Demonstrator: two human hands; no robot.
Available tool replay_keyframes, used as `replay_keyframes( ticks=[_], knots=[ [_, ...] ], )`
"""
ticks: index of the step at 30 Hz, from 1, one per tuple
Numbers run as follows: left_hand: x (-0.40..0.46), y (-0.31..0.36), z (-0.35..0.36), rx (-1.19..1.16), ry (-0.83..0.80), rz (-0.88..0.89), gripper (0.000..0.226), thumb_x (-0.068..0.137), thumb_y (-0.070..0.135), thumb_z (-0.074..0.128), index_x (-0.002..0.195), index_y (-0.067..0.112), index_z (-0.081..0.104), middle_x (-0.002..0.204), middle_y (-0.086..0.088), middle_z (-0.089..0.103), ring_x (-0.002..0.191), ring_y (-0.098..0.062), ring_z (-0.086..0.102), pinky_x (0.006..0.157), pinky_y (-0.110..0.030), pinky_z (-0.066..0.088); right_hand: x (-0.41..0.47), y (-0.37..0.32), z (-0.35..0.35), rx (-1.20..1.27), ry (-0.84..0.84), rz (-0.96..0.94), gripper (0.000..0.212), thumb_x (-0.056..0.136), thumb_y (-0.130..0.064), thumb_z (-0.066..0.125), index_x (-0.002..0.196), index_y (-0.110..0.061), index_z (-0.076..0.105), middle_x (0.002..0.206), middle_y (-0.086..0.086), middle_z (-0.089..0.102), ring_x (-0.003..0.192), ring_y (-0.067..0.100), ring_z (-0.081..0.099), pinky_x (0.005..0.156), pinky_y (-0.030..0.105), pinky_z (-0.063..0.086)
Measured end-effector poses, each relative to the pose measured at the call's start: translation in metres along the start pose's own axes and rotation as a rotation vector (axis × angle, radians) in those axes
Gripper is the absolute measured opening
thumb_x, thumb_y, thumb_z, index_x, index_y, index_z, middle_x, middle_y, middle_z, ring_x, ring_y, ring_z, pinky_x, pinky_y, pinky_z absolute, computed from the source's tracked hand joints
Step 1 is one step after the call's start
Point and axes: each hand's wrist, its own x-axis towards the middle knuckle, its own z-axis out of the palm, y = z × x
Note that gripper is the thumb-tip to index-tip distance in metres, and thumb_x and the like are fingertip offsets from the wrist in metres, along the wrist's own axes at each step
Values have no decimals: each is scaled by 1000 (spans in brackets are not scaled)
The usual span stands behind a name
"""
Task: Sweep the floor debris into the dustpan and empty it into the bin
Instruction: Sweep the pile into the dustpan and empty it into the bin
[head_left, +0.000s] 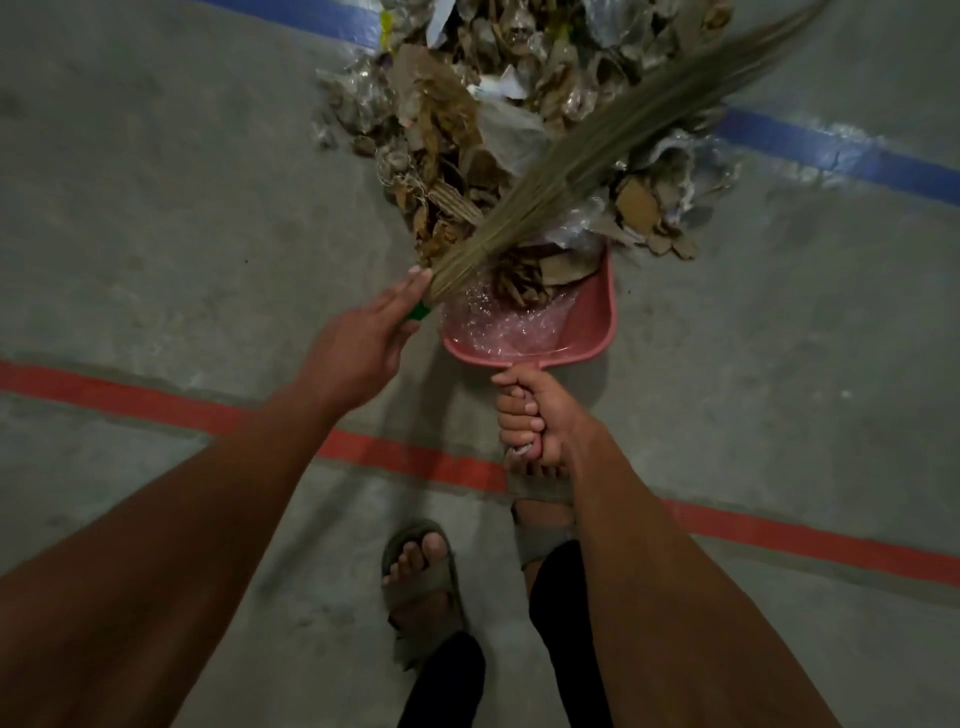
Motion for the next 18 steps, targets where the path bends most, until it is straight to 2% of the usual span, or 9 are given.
replay_keyframes(
  ticks=[2,5,9,14,18],
  knots=[
    [5,-11,3,-21,-79,-17,66,104,20,56,161,37,28,160,4,43,132,-29,58,106,-42,50,-2,-1,-3,1,21,-5,49,93,-19,54,50,-24,30,35,-9,25,26,5,19,32,17,14],
    [-9,-19,0,-81,-167,-2,63,103,17,58,159,37,35,155,3,51,131,-27,59,108,-40,49,-4,-2,-4,-1,35,-6,48,92,-18,55,48,-24,34,35,-9,26,26,5,18,36,18,9],
    [-26,-9,-20,-80,-120,37,60,105,19,55,158,40,36,151,8,55,118,-22,65,97,-35,53,-4,6,-13,15,36,-18,48,92,-19,56,51,-24,31,36,-9,26,26,6,17,37,19,8],
    [11,2,-26,-40,-63,28,61,106,23,51,158,45,30,150,4,56,118,-31,65,95,-48,55,-10,4,-27,8,-16,21,53,92,-24,57,45,-23,31,34,-8,23,31,9,9,38,23,9],
    [51,2,-12,-32,-140,-38,57,106,25,52,158,42,35,148,-4,58,123,-34,62,102,-48,51,-17,-7,-31,24,-5,-2,49,91,-20,58,60,-26,21,36,-8,24,27,7,18,32,18,16]
  ],
)
